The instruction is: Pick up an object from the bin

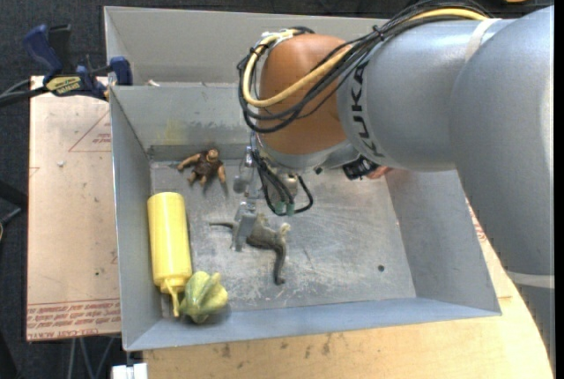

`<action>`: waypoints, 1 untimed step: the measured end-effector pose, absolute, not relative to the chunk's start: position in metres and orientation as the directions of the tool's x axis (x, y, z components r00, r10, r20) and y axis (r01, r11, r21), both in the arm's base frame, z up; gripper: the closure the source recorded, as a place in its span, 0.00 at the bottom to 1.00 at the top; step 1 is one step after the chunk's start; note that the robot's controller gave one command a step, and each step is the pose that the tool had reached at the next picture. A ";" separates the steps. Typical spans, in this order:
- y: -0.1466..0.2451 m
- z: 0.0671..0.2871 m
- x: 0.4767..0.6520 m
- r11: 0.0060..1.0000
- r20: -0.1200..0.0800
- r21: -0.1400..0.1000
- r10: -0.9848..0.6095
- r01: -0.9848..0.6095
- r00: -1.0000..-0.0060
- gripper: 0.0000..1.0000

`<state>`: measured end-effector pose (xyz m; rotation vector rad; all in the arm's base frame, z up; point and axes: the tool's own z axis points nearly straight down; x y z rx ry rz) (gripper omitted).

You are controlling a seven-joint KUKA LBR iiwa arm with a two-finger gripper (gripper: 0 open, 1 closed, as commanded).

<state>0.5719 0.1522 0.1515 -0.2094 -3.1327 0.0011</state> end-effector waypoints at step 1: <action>0.148 0.124 0.551 0.984 -0.001 0.002 0.178 0.178 -0.984 0.00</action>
Offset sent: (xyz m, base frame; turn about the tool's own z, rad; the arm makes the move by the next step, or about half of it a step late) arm -0.0135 -0.0594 -0.0815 0.1494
